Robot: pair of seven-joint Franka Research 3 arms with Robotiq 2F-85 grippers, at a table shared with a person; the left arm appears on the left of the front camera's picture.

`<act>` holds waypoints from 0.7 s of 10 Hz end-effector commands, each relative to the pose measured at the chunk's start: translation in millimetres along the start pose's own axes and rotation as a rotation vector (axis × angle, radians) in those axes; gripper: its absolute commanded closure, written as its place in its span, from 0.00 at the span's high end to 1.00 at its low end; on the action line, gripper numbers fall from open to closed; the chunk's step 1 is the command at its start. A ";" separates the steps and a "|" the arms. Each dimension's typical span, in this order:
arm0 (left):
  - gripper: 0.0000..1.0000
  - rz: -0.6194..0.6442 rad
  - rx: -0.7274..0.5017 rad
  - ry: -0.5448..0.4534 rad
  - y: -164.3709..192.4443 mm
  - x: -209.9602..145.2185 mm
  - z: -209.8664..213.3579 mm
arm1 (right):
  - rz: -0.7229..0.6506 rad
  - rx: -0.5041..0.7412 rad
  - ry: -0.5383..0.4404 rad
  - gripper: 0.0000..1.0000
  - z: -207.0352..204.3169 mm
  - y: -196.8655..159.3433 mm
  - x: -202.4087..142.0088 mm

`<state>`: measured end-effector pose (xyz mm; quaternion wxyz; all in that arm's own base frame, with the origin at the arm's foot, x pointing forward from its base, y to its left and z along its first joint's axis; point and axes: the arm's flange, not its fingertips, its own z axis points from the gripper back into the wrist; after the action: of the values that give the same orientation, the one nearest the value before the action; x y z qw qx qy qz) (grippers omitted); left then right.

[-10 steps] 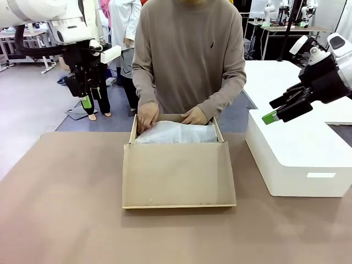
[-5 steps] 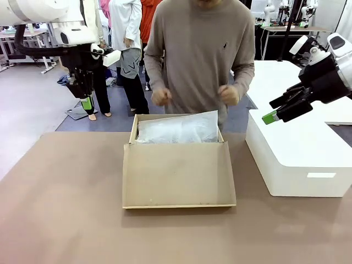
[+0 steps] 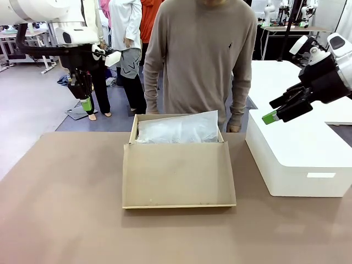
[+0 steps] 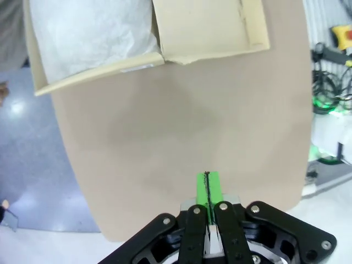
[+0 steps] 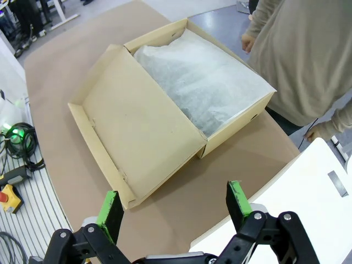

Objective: Pack the shoes into the box.
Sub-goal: Close the Shoes Box.

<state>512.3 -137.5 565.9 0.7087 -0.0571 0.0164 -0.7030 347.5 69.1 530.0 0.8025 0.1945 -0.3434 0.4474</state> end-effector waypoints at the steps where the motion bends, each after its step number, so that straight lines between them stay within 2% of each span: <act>1: 0.00 -0.017 0.003 -0.014 0.8 0.3 -1.7 | 0.017 0.017 -0.023 1.00 -1.3 -3.3 -0.2; 3: 0.00 -0.003 -0.002 -0.001 0.4 0.6 -0.9 | 0.017 0.017 -0.023 1.00 -1.3 -3.3 -0.2; 4: 0.00 0.033 -0.054 -0.108 7.1 -3.4 -3.5 | 0.017 0.017 -0.023 1.00 -1.3 -3.3 -0.2; 5: 0.00 0.103 -0.080 -0.166 12.2 -10.1 -12.4 | 0.017 0.017 -0.023 1.00 -1.3 -3.3 -0.2; 7: 0.00 0.213 -0.143 -0.228 20.4 -19.5 -39.3 | 0.017 0.017 -0.023 1.00 -1.3 -3.3 -0.2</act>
<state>528.7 -122.2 531.6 0.7497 -0.1579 -0.0002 -0.6427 347.5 69.1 530.0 0.8025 0.1945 -0.3434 0.4474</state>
